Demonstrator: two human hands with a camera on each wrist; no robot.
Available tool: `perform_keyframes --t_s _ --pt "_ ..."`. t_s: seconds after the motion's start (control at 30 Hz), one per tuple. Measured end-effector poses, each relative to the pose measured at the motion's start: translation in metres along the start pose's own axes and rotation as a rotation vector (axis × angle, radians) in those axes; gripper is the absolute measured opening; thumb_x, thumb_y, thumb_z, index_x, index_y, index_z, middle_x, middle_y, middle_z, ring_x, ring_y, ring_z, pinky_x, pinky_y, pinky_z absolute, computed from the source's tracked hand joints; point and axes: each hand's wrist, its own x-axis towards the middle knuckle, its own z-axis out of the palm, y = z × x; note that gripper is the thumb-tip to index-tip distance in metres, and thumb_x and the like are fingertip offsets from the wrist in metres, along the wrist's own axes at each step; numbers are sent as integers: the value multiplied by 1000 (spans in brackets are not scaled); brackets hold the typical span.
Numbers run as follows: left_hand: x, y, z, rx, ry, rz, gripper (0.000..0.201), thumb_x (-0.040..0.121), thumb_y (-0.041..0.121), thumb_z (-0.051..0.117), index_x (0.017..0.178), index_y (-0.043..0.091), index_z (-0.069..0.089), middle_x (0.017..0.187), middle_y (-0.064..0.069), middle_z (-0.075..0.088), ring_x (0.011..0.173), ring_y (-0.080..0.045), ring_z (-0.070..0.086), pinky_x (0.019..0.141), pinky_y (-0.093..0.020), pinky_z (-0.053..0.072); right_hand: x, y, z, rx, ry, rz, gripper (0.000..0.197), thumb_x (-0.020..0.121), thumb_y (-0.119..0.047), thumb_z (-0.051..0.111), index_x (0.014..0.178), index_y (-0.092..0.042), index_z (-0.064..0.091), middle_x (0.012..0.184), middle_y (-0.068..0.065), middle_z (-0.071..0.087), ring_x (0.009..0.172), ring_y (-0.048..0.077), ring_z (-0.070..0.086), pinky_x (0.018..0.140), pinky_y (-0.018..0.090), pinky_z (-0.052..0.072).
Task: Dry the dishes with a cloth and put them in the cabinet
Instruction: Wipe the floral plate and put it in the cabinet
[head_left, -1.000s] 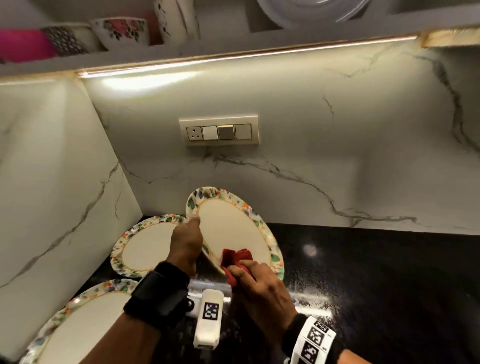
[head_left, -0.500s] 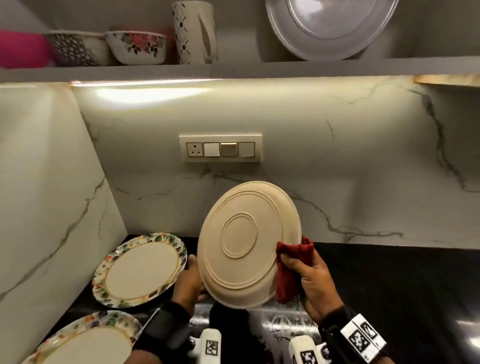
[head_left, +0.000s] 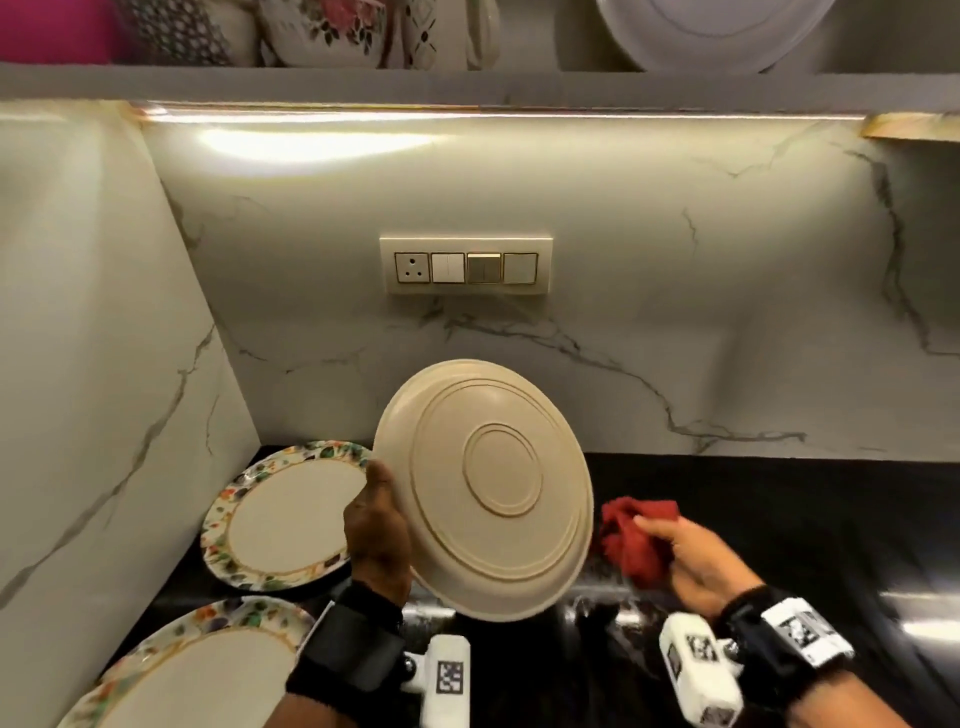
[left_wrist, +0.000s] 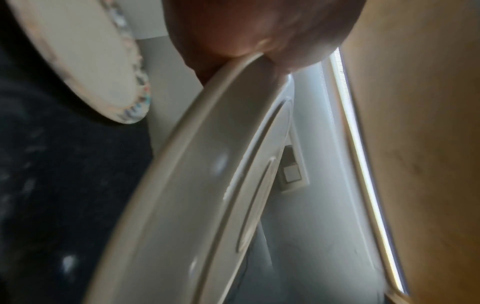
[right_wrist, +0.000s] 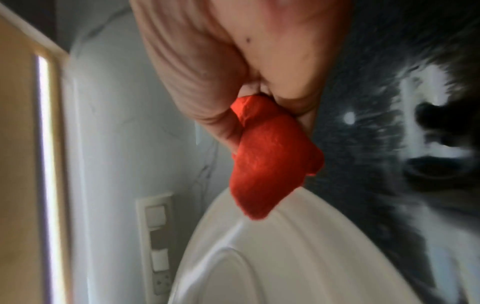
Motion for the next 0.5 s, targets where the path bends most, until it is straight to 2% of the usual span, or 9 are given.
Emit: perform_keyframes --t_s 0.07,0.13,0.2,0.23,0.27,0.3,0.37,0.43,0.5 --pt "-15 12 -3 12 -68 101 49 102 33 35 92 -5 66 85 -13 62 84 -27 57 64 -23 38 10 -23 6 -36 36 -65 50 76 8 49 126 6 54 112 29 61 82 37 64 73 47 59" --pt "-24 18 -2 -3 -162 141 43 101 28 38 76 4 63 69 -5 60 67 -21 56 51 -14 41 16 -44 31 -109 7 -164 41 73 16 45 110 5 59 105 24 61 91 35 58 92 52 47" --pt "-31 23 3 7 -251 187 41 102 24 39 69 14 61 65 3 60 58 -4 55 49 -6 40 17 -56 66 -304 -1 -288 28 76 20 45 83 -4 57 90 19 56 85 29 53 82 45 48" --pt "-35 25 5 17 -289 221 40 102 23 39 69 15 62 66 3 61 55 2 56 51 -5 41 19 -58 82 -434 2 -366 28 77 20 47 78 -7 56 86 16 53 84 28 53 75 41 48" --pt "-37 27 7 31 -317 261 39 102 22 40 71 15 63 68 2 62 55 6 56 54 -6 43 20 -58 97 -584 8 -435 27 81 16 47 83 -8 61 89 13 56 88 28 55 77 39 48" --pt "-37 28 9 44 -342 291 39 101 23 40 73 12 64 68 0 63 54 6 55 55 -9 44 23 -57 108 -767 36 -496 30 87 9 46 100 -10 66 102 10 61 102 29 58 87 36 47" --pt "-40 27 9 70 -356 315 46 101 27 42 68 3 63 63 -8 60 52 -1 51 55 -22 46 14 -50 112 -1072 99 -553 47 91 -2 44 134 -18 54 136 7 55 128 29 47 106 29 33" --pt "-35 29 8 89 -341 330 57 100 36 43 68 -8 59 65 -25 60 58 -15 51 55 -39 49 5 -44 120 -1158 103 -577 61 88 -2 45 144 -25 42 147 7 45 136 30 37 113 31 26" --pt "-34 32 8 117 -339 337 62 96 43 43 74 -13 60 74 -32 63 61 -21 53 59 -49 51 -6 -40 129 -1161 88 -619 66 86 0 44 145 -28 39 148 7 43 137 29 35 114 34 26"
